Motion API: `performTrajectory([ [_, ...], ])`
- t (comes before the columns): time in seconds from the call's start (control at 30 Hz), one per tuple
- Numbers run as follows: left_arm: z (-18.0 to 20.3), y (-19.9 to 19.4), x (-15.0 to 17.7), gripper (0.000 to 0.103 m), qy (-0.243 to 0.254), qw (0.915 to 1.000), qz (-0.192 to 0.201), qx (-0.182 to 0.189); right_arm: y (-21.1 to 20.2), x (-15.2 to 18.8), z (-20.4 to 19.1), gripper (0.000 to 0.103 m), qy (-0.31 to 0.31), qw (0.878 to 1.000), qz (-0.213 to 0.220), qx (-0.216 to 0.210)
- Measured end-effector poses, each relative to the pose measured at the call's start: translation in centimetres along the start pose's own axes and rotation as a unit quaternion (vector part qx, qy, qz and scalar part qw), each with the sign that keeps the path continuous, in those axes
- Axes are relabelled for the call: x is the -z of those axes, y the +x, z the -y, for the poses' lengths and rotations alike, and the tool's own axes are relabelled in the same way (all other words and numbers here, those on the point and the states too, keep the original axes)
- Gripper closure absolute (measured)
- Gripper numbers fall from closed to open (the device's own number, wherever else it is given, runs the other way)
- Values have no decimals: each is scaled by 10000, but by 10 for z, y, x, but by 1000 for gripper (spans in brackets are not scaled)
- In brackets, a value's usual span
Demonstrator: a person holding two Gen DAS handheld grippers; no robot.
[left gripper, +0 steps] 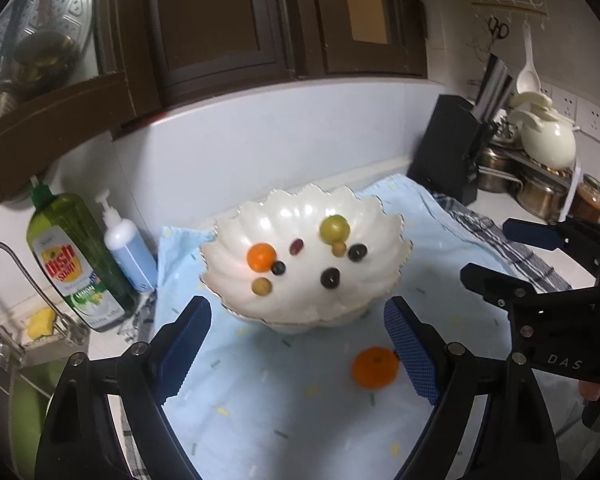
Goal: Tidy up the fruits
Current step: 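Lift both tools out of the bowl and move back toward the orange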
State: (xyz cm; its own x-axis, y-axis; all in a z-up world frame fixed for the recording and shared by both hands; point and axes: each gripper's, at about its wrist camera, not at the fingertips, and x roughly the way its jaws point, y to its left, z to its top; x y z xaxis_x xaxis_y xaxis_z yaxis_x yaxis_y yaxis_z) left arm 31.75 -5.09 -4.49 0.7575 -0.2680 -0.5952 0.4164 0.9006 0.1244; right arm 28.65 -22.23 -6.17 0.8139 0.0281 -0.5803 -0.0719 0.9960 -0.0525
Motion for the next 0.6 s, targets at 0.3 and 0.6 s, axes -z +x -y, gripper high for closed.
performTrajectory([
  [0.3, 18, 11, 30, 15, 444, 9988, -164, 110, 13, 27, -8, 34, -259, 9989, -371, -142],
  [0.6, 32, 33, 53, 17, 886, 9942, -356, 492, 33, 49, -18, 35, -843, 9936, -668, -343],
])
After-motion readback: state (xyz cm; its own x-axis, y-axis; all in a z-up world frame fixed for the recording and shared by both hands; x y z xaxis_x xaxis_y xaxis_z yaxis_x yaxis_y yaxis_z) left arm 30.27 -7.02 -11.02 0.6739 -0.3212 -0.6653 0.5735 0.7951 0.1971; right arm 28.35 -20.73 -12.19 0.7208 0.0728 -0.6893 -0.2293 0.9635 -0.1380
